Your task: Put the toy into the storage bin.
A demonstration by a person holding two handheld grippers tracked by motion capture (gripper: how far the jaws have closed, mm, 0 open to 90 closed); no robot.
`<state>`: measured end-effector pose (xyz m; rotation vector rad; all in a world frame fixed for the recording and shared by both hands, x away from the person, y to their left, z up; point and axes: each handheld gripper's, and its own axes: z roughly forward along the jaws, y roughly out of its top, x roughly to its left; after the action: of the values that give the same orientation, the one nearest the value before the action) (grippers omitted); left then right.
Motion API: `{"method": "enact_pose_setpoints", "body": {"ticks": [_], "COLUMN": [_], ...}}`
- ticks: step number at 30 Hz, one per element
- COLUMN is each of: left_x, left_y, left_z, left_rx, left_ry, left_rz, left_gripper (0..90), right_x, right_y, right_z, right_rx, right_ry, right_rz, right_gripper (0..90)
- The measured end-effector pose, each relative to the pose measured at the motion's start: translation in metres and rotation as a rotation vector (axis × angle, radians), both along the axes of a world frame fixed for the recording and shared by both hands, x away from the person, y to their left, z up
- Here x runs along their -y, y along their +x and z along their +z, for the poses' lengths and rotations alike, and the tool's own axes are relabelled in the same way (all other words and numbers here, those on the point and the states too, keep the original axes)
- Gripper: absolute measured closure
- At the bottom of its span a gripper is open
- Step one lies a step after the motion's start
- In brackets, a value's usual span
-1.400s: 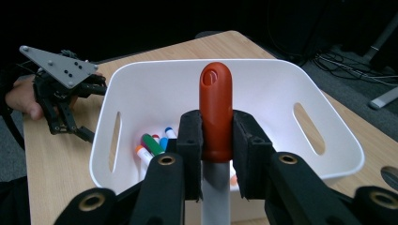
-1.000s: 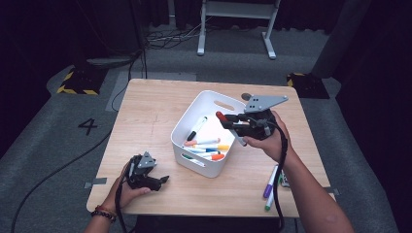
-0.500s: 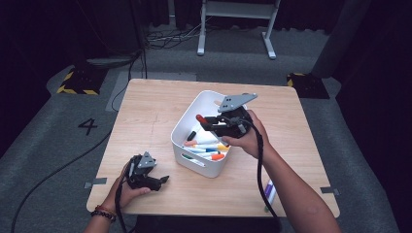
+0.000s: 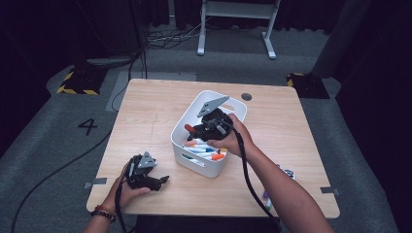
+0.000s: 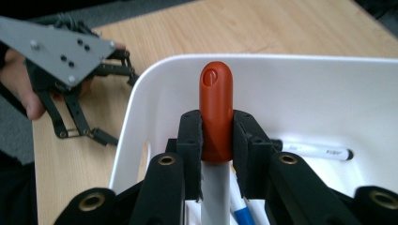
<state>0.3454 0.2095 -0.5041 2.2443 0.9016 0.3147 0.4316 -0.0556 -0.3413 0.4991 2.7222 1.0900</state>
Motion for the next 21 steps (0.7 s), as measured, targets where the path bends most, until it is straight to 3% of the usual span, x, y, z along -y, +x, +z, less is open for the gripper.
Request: {"method": "enact_pose_setpoints", "body": {"ticks": [7,11,12,21], "left_x": [0.000,0.000,0.000,0.000], "left_y": [0.000,0.000,0.000,0.000], "left_z": [0.000,0.000,0.000,0.000], "left_rx": [0.004,0.004,0.004,0.002], "left_ry": [0.002,0.001,0.002,0.000], "left_rz": [0.000,0.000,0.000,0.000], "left_gripper": [15.6,15.6,15.6,15.6], "right_x": [-0.011,-0.019,-0.019,-0.023], "right_y": [0.003,0.005,0.003,0.000], "right_z": [-0.015,-0.025,-0.025,-0.026], "right_rx": [-0.067,-0.066,-0.075,-0.091], "right_ry": [-0.101,-0.165,-0.179,-0.215], "right_rz": [0.032,0.083,0.073,0.135], "right_gripper": [74.7,74.7,74.7,74.5]}}
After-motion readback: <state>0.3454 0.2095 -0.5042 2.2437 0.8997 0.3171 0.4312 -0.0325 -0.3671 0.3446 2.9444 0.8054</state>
